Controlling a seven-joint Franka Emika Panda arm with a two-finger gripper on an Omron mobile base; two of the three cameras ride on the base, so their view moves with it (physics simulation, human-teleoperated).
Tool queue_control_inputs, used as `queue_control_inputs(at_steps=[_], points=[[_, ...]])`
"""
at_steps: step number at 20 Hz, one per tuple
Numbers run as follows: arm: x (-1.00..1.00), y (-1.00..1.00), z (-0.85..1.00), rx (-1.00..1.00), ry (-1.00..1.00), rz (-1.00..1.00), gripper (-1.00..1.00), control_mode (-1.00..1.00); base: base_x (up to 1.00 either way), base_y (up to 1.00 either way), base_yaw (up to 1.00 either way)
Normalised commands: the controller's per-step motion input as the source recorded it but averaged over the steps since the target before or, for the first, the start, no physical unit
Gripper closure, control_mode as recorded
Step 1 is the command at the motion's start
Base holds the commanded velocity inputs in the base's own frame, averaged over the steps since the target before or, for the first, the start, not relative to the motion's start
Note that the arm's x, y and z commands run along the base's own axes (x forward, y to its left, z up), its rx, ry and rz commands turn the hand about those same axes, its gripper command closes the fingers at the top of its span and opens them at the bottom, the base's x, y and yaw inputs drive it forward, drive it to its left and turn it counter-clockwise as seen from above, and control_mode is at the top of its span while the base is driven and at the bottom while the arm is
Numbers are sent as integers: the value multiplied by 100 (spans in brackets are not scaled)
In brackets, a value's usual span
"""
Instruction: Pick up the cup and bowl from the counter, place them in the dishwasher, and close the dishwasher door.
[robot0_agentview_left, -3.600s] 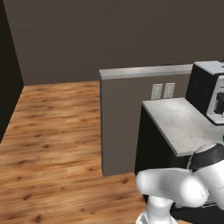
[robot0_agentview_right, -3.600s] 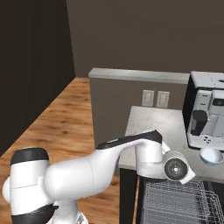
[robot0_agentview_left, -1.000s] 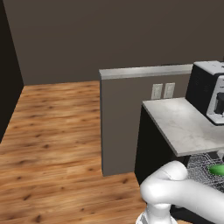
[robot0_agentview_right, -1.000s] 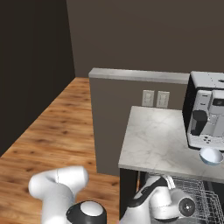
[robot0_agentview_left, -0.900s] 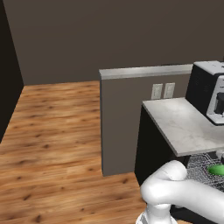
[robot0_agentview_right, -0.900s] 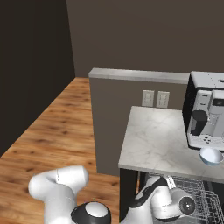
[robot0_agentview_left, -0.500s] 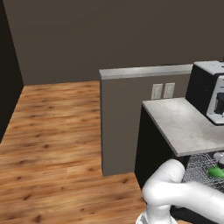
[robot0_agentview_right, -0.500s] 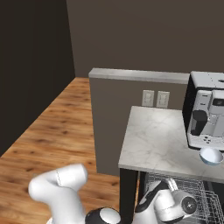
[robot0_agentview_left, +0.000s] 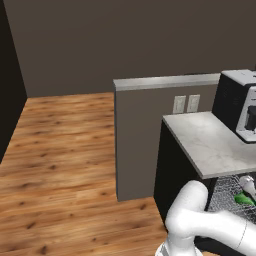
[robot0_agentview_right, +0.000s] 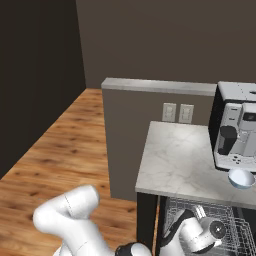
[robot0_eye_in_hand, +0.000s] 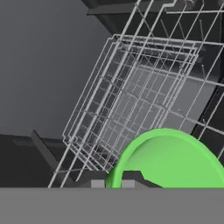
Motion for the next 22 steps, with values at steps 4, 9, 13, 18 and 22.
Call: queue_control_inputs(at_steps=[4,9,13,18,22], points=[[34,-29,-52,1,6,0,100,-100,0,0,0],[14,-24,-61,6,2,0,100,-100,0,0,0],[0,-19,-62,9,0,0,100,-100,0,0,0],[0,-16,-61,7,0,0,-100,-100,0,0,0],[-39,0,-47,0,-5,0,-100,-100,0,0,0]])
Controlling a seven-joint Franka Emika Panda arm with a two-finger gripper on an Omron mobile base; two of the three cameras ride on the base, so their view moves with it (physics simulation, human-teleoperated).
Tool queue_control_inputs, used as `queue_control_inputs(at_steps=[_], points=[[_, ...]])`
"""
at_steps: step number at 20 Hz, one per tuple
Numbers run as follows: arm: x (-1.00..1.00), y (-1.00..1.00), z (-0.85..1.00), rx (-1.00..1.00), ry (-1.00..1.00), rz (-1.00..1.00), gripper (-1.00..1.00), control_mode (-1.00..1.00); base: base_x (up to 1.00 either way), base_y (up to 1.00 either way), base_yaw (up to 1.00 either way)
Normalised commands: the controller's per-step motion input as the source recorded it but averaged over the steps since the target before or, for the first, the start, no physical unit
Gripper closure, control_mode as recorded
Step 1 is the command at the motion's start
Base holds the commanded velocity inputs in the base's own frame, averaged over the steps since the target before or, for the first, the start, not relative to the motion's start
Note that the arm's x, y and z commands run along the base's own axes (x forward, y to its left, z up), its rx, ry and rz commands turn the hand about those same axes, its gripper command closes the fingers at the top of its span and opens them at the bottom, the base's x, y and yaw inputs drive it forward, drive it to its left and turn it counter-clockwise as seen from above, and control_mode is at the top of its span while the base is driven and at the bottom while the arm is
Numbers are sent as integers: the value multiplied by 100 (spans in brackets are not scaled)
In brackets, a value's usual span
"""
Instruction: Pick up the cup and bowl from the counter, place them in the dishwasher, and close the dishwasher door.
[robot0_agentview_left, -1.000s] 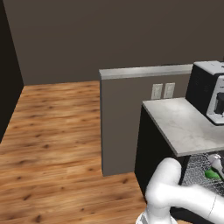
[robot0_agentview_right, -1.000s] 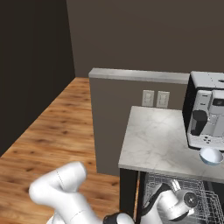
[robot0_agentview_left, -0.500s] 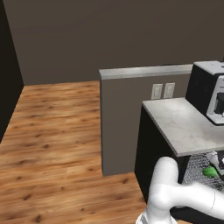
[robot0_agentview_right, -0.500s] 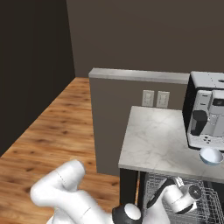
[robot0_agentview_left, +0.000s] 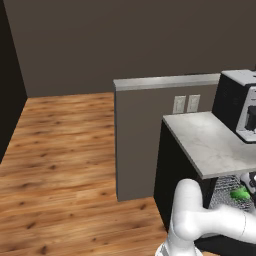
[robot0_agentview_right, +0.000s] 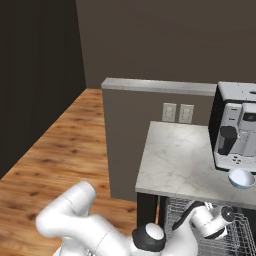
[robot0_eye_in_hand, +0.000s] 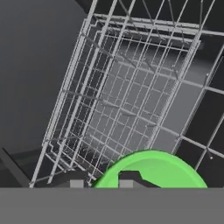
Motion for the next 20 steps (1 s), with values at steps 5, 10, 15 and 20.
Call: queue_control_inputs(at_steps=[5,10,15,20], points=[[-86,0,-54,0,-13,0,-100,-100,0,0,0],[-42,-7,-30,0,-9,0,-100,-100,0,0,0],[0,-2,45,0,-8,0,-100,-100,0,0,0],[0,0,69,0,-6,0,-100,-100,0,0,0]])
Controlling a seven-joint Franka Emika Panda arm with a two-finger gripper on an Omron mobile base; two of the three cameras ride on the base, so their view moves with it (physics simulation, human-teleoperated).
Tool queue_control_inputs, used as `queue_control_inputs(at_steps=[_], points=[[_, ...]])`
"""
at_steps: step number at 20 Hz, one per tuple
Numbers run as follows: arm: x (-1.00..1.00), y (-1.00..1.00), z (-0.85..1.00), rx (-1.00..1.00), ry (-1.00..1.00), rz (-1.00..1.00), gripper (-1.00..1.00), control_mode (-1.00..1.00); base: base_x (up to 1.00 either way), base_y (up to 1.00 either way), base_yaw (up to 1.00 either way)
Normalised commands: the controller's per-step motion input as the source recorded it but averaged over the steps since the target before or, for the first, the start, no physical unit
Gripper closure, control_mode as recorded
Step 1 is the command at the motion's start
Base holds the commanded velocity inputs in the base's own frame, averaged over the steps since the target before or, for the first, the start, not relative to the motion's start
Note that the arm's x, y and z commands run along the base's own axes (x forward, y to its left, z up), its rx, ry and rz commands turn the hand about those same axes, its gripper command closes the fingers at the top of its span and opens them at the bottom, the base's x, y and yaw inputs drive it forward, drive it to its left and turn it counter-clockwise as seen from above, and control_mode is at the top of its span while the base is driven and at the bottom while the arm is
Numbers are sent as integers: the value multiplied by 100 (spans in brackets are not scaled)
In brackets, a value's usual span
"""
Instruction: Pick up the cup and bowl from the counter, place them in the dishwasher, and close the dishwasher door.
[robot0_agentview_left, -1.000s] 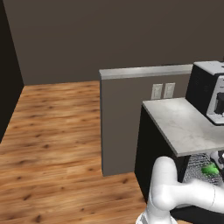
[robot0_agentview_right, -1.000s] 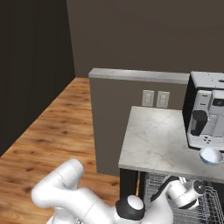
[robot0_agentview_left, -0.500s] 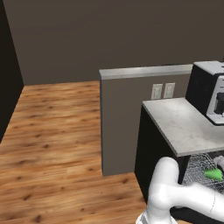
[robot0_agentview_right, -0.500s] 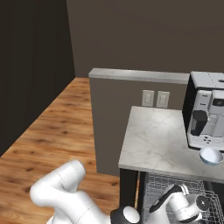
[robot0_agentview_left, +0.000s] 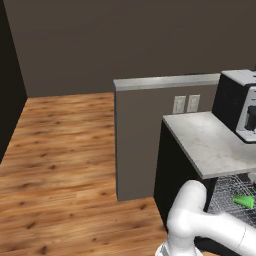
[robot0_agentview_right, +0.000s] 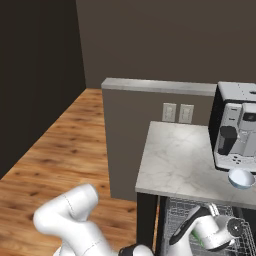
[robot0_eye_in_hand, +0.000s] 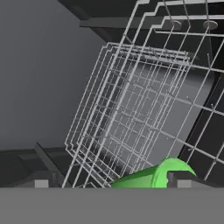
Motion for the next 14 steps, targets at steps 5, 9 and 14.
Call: queue_control_inputs(at_steps=[5,9,14], points=[[-6,-9,34,0,-2,0,-100,-100,0,0,0],[-20,-18,38,0,-4,0,-100,-100,0,0,0],[-9,-28,56,0,-6,0,-100,-100,0,0,0]])
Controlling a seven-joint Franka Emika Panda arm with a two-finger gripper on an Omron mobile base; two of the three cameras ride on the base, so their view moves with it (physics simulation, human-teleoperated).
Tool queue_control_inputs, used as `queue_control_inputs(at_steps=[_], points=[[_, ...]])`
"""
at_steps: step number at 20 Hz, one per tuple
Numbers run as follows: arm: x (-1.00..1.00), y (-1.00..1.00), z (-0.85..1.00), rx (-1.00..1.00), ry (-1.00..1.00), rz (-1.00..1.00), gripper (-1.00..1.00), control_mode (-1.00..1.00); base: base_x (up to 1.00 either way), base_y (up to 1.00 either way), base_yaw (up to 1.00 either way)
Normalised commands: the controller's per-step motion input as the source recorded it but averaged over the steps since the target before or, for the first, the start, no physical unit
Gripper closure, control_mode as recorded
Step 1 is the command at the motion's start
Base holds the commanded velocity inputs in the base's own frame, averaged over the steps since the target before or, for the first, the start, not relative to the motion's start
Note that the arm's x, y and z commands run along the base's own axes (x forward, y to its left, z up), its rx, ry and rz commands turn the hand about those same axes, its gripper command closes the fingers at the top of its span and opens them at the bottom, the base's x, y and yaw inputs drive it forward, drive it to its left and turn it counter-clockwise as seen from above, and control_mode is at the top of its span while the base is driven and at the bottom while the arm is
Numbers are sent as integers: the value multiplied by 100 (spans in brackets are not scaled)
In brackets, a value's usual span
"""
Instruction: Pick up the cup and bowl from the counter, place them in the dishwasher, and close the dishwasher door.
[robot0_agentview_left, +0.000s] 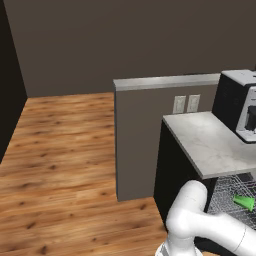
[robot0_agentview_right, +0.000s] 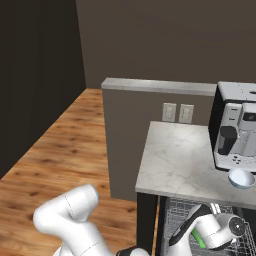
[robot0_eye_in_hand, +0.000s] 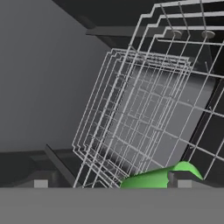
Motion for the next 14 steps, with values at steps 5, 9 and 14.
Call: queue_control_inputs(at_steps=[5,9,14], points=[[-21,-29,42,0,-5,0,-100,-100,0,0,0],[-80,-33,0,0,-9,1,-100,-100,0,0,0],[-74,-29,2,0,-10,1,-100,-100,0,0,0]])
